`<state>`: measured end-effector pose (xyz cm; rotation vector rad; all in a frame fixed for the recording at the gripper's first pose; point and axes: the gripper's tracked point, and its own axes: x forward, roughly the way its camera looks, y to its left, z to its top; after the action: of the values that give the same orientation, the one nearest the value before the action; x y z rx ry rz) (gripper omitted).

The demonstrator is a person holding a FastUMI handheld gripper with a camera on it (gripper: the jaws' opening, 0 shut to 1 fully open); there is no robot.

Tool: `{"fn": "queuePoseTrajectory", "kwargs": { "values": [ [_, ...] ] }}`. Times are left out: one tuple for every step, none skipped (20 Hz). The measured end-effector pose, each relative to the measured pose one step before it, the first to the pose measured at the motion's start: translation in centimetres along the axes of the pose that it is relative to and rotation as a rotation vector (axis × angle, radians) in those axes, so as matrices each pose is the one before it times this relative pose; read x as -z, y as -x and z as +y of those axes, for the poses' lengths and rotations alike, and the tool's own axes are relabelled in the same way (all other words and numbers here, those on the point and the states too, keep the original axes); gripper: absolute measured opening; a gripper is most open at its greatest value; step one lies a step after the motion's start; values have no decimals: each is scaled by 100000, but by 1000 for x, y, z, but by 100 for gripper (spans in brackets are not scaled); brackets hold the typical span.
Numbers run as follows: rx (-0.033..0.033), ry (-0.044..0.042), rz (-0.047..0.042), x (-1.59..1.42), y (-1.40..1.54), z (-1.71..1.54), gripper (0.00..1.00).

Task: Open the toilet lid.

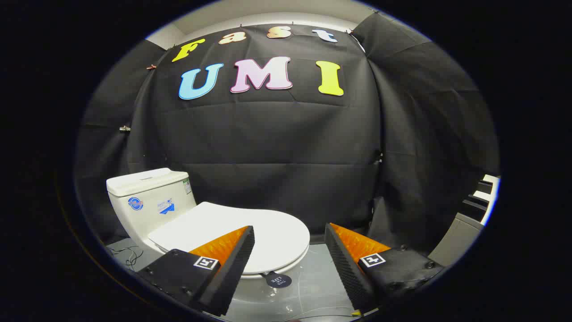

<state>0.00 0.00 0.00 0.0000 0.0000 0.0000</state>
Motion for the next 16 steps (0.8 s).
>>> {"fn": "queuePoseTrajectory", "kwargs": {
  "values": [
    [-148,-106,-38,-1,27,16,99],
    [76,78,79,47,17,-30,99],
    [-54,110,-123,19,7,-14,99],
    [-62,55,133,-6,72,81,99],
    [-39,23,183,5,-103,-12,99],
    [70,42,241,109,-44,-55,99],
    [-105,13,110,-13,19,48,99],
    [131,30,-10,55,54,-65,99],
    [23,75,-106,10,68,-9,99],
    [53,-127,7,-62,9,-8,99],
    [-75,-244,-5,-79,-64,-12,99],
    [4,151,-78,68,-25,-22,99],
    [80,283,-158,-39,26,5,99],
    [-82,25,106,6,-23,27,99],
    [-18,-125,-27,46,-14,-22,99],
    [-14,-17,52,-2,-63,20,99]
  ]
}}
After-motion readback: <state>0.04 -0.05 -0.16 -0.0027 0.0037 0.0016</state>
